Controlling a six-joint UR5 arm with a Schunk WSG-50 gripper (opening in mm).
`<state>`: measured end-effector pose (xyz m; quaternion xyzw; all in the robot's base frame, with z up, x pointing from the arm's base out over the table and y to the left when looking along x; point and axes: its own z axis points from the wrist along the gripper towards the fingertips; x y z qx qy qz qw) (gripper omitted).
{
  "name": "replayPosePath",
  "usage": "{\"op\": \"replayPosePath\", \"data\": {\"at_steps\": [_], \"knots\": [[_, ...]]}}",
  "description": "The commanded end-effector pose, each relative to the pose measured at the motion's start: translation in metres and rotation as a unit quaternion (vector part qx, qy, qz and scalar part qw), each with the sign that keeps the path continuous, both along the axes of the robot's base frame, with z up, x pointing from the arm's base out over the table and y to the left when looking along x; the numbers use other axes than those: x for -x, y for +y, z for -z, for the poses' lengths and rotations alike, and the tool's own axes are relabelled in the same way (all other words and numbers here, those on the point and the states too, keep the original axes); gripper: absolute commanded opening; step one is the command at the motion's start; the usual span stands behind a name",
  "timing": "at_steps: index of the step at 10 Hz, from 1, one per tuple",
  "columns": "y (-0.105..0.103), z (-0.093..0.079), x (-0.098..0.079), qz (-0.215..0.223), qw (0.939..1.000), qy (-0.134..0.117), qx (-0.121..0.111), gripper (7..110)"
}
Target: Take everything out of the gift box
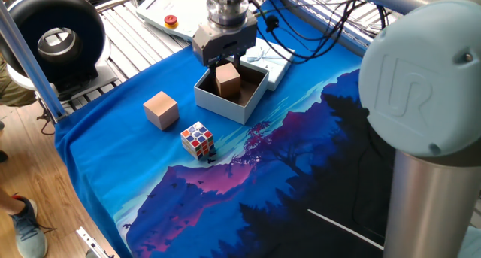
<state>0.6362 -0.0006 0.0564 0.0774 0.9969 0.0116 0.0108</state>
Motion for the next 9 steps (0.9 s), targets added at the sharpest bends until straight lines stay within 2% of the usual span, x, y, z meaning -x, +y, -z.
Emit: {"op": "replayPosePath", "data": {"at_steps": [1, 2, 4, 9], "knots": [[-0.001, 0.006, 0.010, -0.015, 0.9996, -0.012, -0.018, 88], [0.000, 0.004, 0.014, -0.026, 0.9991, -0.013, -0.029, 88], [-0.003, -0.002, 0.017, -0.027, 0.9991, -0.013, -0.029, 88], [-0.009, 0.014, 0.012, -0.017, 0.9996, -0.017, -0.014, 88]]}}
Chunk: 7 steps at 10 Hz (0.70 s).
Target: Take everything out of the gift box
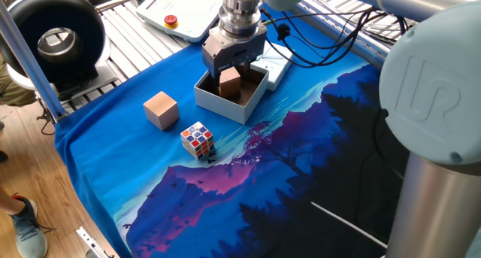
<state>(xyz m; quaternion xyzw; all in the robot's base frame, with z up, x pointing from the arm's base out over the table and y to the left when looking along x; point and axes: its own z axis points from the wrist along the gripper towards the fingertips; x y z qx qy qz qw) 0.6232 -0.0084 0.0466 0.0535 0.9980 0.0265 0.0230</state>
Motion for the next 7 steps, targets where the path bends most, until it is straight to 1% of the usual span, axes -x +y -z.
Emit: {"op": "replayPosePath", "data": {"at_steps": [1, 4, 5, 7], "knots": [[-0.002, 0.006, -0.002, 0.011, 0.9999, -0.005, 0.001, 88], [-0.001, 0.007, -0.010, 0.029, 0.9996, -0.005, 0.006, 88], [-0.003, 0.005, -0.014, 0.032, 0.9994, -0.005, 0.012, 88], [-0.007, 0.002, -0.018, 0.037, 0.9992, -0.003, 0.014, 88]]}}
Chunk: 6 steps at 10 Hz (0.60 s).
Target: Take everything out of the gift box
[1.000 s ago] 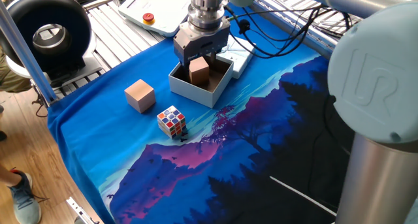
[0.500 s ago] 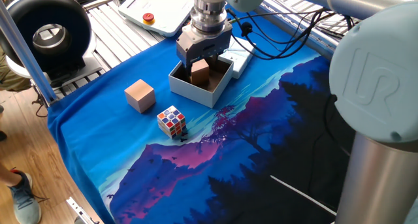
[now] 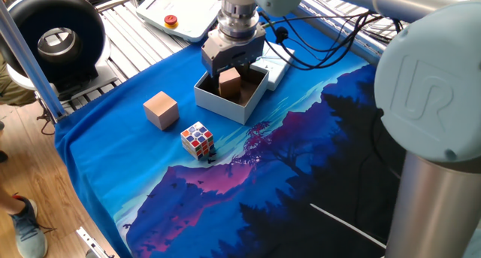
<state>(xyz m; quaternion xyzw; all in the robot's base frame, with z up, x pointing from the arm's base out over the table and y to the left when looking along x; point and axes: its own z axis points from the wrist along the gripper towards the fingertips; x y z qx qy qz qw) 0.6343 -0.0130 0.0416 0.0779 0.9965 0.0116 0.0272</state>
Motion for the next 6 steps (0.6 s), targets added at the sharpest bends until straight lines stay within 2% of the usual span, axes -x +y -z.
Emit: {"op": "replayPosePath", "data": {"at_steps": [1, 3, 4, 6], "knots": [[-0.0061, -0.0020, -0.0095, 0.014, 0.9999, -0.003, 0.004, 88], [-0.0009, 0.0007, -0.0137, 0.030, 0.9996, -0.004, 0.001, 88], [0.0002, 0.0013, -0.0153, 0.033, 0.9995, -0.003, 0.004, 66], [-0.0032, 0.0016, -0.0173, 0.034, 0.9993, -0.001, 0.012, 66]]}}
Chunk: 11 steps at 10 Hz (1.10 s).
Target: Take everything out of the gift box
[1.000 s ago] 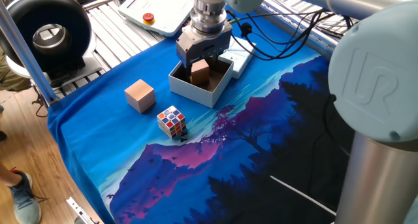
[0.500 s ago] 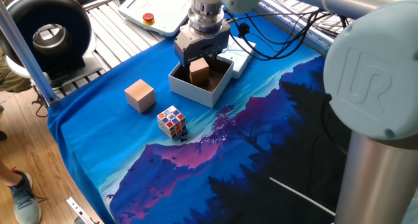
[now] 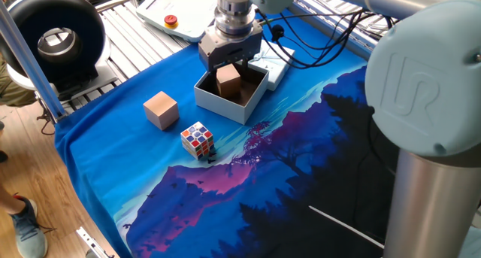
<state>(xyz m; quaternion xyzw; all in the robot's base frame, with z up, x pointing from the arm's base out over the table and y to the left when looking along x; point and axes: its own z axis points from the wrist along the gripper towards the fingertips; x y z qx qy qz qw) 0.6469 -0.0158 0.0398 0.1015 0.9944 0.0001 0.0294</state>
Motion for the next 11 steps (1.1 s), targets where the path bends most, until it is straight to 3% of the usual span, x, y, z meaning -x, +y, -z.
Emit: {"op": "replayPosePath", "data": {"at_steps": [1, 3, 6, 7, 10, 11], "knots": [[-0.0021, 0.0006, -0.0055, 0.011, 0.9999, 0.000, 0.003, 66], [0.0036, 0.0031, -0.0073, 0.020, 0.9998, 0.000, -0.009, 66], [0.0020, 0.0047, -0.0096, 0.029, 0.9996, 0.001, -0.001, 66], [0.0025, 0.0041, -0.0079, 0.033, 0.9994, 0.006, 0.000, 44], [-0.0025, 0.0006, -0.0044, 0.048, 0.9985, 0.016, 0.019, 44], [0.0015, -0.0010, -0.0046, 0.048, 0.9987, 0.015, 0.012, 7]]}}
